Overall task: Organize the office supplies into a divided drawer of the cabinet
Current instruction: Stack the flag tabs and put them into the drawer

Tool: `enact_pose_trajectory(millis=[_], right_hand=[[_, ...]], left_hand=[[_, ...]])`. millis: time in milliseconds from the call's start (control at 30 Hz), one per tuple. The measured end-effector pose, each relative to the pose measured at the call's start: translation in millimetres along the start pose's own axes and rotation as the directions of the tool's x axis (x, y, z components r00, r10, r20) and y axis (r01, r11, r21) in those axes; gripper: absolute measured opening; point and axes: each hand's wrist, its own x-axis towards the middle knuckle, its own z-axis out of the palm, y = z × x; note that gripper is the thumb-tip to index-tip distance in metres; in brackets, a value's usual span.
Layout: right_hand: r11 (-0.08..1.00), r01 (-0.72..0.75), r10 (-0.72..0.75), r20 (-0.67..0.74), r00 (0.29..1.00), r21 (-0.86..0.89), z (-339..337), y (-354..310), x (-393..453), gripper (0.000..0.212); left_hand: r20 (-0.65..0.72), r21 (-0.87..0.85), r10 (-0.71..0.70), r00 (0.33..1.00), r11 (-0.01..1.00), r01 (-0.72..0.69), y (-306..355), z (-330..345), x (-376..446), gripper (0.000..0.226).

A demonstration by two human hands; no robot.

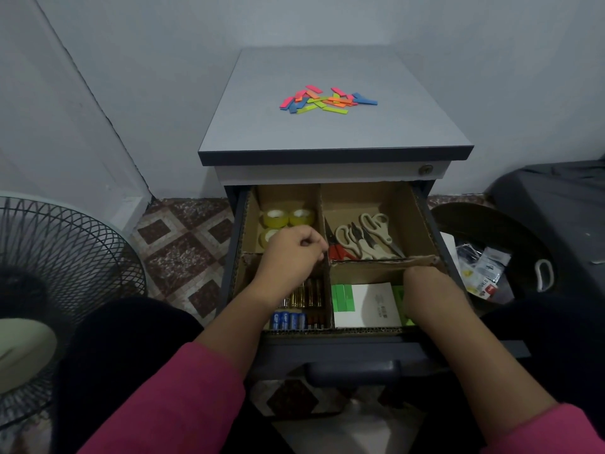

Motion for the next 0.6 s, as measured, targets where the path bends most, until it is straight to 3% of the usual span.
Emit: enact_pose_trajectory(millis=[600], right_hand=[[0.998,-0.024,0.02,0.054,0.998,0.062,0.4,2.4,1.8,0.016]], left_hand=[[0.0,0.009,0.005,1.0,1.0,-0.005,-2.4,0.1,1.2,0.025]])
